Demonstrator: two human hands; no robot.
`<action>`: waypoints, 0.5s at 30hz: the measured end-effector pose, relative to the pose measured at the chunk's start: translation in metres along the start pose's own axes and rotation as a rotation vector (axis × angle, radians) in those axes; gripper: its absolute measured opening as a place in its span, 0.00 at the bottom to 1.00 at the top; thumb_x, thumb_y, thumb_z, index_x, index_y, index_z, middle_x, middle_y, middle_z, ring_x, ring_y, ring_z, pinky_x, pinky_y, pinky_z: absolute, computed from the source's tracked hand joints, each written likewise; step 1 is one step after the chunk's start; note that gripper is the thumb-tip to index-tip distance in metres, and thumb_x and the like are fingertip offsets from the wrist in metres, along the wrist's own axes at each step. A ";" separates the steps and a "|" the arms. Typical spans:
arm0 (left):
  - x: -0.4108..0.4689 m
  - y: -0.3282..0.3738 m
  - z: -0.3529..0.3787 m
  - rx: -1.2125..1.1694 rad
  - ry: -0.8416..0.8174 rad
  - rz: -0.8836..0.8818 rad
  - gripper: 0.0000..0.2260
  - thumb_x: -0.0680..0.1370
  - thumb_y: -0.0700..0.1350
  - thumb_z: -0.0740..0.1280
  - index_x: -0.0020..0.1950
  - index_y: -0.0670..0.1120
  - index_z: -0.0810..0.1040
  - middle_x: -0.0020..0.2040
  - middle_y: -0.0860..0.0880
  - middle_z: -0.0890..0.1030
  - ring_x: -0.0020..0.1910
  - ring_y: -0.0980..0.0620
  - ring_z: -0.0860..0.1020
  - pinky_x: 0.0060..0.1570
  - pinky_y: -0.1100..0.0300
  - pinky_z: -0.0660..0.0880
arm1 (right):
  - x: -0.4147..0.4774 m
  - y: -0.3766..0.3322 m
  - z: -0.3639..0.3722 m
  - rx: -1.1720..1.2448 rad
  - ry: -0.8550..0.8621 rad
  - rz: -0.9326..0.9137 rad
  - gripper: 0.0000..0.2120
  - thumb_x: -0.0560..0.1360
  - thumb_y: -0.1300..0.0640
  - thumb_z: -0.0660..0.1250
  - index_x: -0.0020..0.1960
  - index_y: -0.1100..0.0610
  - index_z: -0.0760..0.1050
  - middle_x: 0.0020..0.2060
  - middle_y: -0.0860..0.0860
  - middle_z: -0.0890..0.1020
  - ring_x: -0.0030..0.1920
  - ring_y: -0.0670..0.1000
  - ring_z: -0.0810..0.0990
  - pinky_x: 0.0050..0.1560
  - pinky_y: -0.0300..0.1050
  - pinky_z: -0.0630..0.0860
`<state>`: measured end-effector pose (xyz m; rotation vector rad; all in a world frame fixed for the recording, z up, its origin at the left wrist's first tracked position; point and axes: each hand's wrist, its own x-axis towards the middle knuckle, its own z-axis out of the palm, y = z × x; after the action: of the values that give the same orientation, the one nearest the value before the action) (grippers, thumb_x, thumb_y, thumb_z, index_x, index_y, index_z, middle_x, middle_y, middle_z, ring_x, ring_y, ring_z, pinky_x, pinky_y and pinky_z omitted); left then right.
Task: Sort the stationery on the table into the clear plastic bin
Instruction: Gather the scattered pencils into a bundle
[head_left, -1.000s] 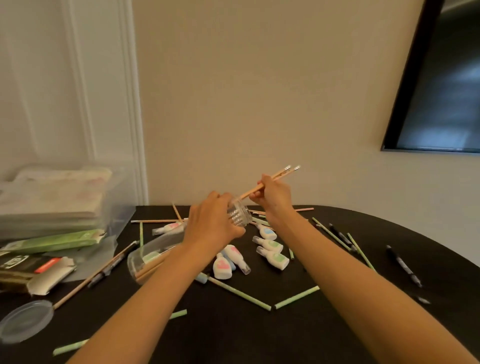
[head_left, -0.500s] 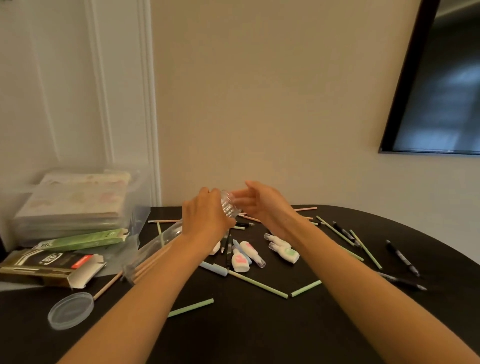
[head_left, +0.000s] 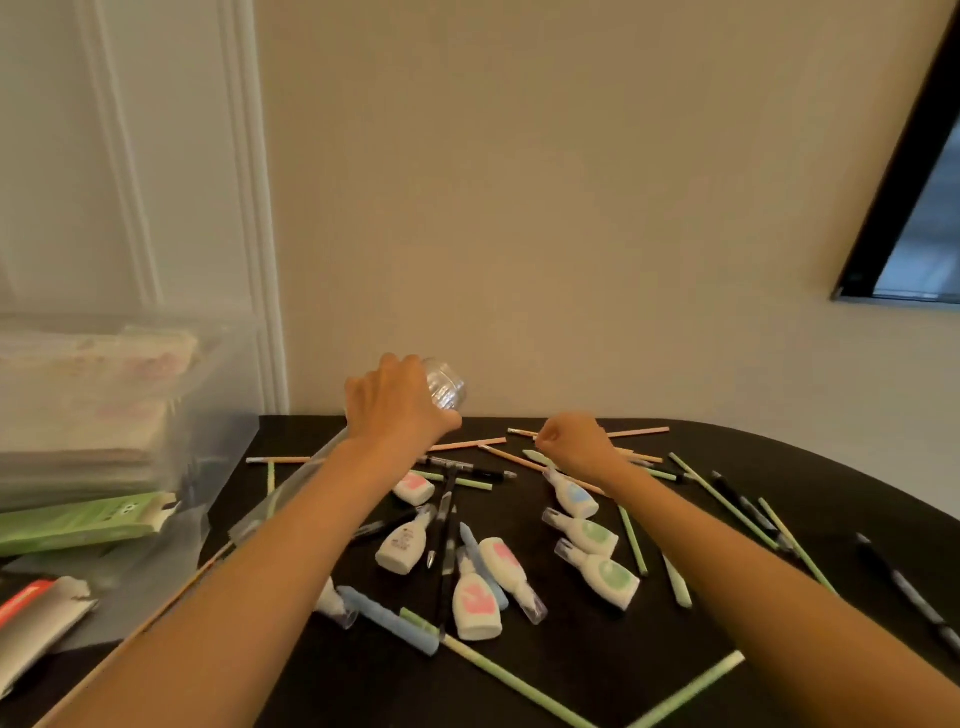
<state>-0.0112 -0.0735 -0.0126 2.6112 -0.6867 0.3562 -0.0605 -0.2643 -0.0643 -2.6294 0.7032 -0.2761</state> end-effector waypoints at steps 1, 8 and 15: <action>0.008 -0.002 0.003 0.010 0.002 -0.008 0.27 0.70 0.55 0.71 0.64 0.45 0.69 0.57 0.45 0.73 0.54 0.46 0.74 0.55 0.53 0.70 | 0.012 0.000 0.006 -0.102 -0.021 -0.028 0.11 0.77 0.61 0.61 0.53 0.65 0.79 0.50 0.60 0.82 0.49 0.56 0.79 0.50 0.47 0.74; 0.057 -0.018 0.028 0.017 0.013 -0.068 0.26 0.69 0.56 0.72 0.62 0.44 0.71 0.55 0.45 0.75 0.52 0.46 0.75 0.52 0.54 0.72 | 0.068 0.001 0.045 -0.560 -0.217 -0.181 0.20 0.75 0.54 0.67 0.63 0.62 0.71 0.62 0.59 0.72 0.65 0.58 0.68 0.63 0.51 0.69; 0.075 -0.030 0.037 0.052 0.029 -0.082 0.26 0.69 0.56 0.72 0.62 0.45 0.71 0.55 0.45 0.74 0.52 0.47 0.74 0.50 0.55 0.70 | 0.084 -0.038 0.047 -0.240 -0.206 -0.410 0.08 0.78 0.60 0.60 0.56 0.60 0.68 0.54 0.60 0.76 0.46 0.55 0.73 0.44 0.46 0.68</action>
<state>0.0722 -0.0970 -0.0291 2.6684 -0.5665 0.3915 0.0406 -0.2619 -0.0829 -2.9606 0.1301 -0.0323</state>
